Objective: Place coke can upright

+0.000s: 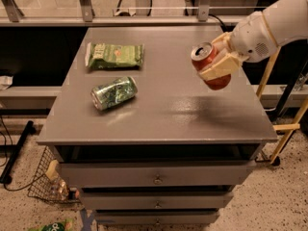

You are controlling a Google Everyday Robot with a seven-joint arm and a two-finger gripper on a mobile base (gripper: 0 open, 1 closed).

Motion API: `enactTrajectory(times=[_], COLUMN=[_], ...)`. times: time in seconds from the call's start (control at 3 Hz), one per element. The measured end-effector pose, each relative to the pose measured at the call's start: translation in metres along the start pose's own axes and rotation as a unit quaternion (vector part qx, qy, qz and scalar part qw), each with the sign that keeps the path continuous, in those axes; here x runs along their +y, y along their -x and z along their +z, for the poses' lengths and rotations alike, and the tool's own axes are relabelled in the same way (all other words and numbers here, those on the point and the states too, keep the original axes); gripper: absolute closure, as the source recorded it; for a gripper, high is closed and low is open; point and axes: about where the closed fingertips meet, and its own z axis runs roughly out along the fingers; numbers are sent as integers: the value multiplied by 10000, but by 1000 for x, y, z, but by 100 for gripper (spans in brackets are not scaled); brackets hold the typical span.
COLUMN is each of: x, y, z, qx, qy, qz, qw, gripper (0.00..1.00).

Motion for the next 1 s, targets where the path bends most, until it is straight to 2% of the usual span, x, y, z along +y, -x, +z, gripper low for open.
enactTrajectory(times=[0.33, 0.67, 1.0], x=[1, -3, -4], y=[4, 4, -7], z=[6, 5, 7], qx=[-794, -1467, -1850], qy=[-193, -356, -480], qz=[249, 502, 769], qw=[9963, 9873, 9785], gripper=[100, 100, 100])
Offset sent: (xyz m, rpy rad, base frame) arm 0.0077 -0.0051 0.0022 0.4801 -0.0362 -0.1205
